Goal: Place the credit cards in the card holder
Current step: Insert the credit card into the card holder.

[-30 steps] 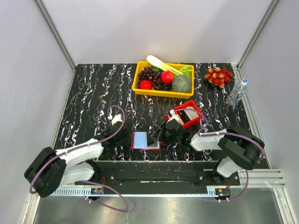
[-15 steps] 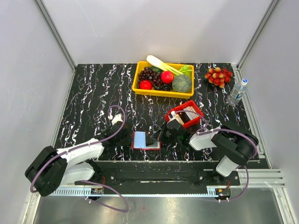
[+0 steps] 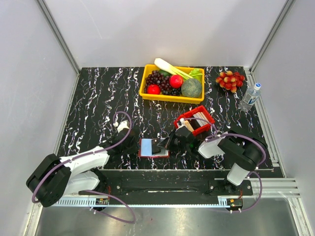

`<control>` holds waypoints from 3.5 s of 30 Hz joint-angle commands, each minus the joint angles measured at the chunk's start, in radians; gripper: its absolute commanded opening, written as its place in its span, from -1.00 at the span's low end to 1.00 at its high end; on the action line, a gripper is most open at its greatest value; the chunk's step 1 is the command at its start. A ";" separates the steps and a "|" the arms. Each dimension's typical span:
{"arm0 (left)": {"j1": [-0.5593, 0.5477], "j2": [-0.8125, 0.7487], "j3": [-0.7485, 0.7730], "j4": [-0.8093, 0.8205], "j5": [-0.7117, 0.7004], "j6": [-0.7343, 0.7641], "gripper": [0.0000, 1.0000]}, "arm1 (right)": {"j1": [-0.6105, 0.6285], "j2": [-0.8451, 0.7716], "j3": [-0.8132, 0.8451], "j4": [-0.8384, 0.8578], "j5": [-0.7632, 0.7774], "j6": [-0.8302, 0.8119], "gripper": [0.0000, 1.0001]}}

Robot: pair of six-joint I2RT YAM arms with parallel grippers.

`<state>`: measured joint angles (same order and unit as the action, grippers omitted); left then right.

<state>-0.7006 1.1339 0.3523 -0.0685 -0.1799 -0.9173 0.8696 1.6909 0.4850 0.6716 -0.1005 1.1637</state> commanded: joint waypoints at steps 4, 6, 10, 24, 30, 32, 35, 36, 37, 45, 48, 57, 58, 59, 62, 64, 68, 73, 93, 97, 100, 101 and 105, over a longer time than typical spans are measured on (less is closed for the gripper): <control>0.001 -0.046 -0.019 0.022 -0.012 -0.017 -1.00 | 0.011 -0.116 0.009 -0.230 0.082 -0.022 -1.00; 0.000 -0.043 -0.024 0.041 0.002 -0.022 -1.00 | 0.011 -0.080 0.015 -0.195 0.067 -0.021 -1.00; -0.002 -0.026 -0.019 0.041 0.010 -0.018 -1.00 | 0.011 0.022 0.050 -0.110 0.021 0.008 -1.00; -0.002 -0.043 -0.024 0.030 -0.006 -0.023 -1.00 | 0.009 0.043 0.113 -0.206 -0.022 -0.044 -1.00; -0.002 -0.036 -0.030 0.056 -0.004 -0.038 -1.00 | 0.009 0.056 0.124 -0.240 -0.085 -0.039 -1.00; -0.002 -0.036 -0.032 0.061 0.000 -0.037 -1.00 | 0.011 0.093 0.154 -0.253 -0.109 -0.047 -1.00; -0.002 -0.045 -0.029 0.064 0.002 -0.037 -1.00 | 0.014 0.147 0.208 -0.276 -0.156 -0.067 -1.00; -0.004 -0.048 -0.029 0.064 0.005 -0.038 -1.00 | 0.017 0.157 0.219 -0.273 -0.163 -0.070 -0.98; -0.004 -0.054 -0.030 0.064 0.008 -0.040 -1.00 | 0.019 0.165 0.228 -0.270 -0.168 -0.070 -0.97; -0.004 -0.074 -0.026 0.033 -0.024 -0.038 -1.00 | 0.023 0.064 0.188 -0.309 -0.075 -0.093 -0.53; -0.005 -0.076 -0.024 0.019 -0.032 -0.037 -1.00 | 0.023 0.001 0.172 -0.354 -0.009 -0.116 -0.37; -0.004 -0.068 -0.024 0.036 -0.024 -0.035 -1.00 | 0.025 -0.005 0.204 -0.374 -0.021 -0.168 -0.24; -0.005 -0.068 -0.026 0.036 -0.023 -0.034 -1.00 | 0.025 0.007 0.208 -0.362 -0.030 -0.167 -0.24; -0.005 -0.066 -0.024 0.036 -0.021 -0.035 -1.00 | 0.025 0.019 0.213 -0.354 -0.040 -0.165 -0.25; -0.005 -0.074 -0.026 0.033 -0.024 -0.032 -1.00 | 0.034 0.042 0.234 -0.336 -0.067 -0.173 -0.28; -0.004 -0.075 -0.024 0.033 -0.023 -0.032 -1.00 | 0.049 0.053 0.257 -0.339 -0.077 -0.185 -0.29; -0.004 -0.072 -0.021 0.036 -0.021 -0.035 -1.00 | 0.078 0.078 0.303 -0.371 -0.084 -0.209 -0.36; -0.005 -0.077 -0.021 0.041 -0.015 -0.032 -1.00 | 0.108 0.090 0.365 -0.444 -0.068 -0.239 -0.36; -0.005 -0.161 -0.024 -0.007 -0.052 -0.020 -1.00 | 0.105 -0.042 0.320 -0.486 0.096 -0.271 -0.25; -0.005 -0.210 -0.018 -0.025 -0.058 -0.008 -1.00 | 0.101 -0.091 0.354 -0.579 0.165 -0.341 -0.24; -0.005 -0.240 -0.007 -0.028 -0.046 0.005 -1.00 | 0.101 -0.091 0.382 -0.622 0.183 -0.363 -0.23; -0.005 -0.255 -0.006 -0.022 -0.040 0.008 -1.00 | 0.101 -0.091 0.388 -0.622 0.182 -0.364 -0.22; -0.005 -0.276 0.011 -0.025 -0.024 0.018 -1.00 | 0.101 -0.089 0.402 -0.627 0.179 -0.369 -0.19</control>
<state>-0.7036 0.8841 0.3229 -0.1173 -0.2157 -0.9207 0.9676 1.6226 0.8448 0.0761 0.0372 0.8318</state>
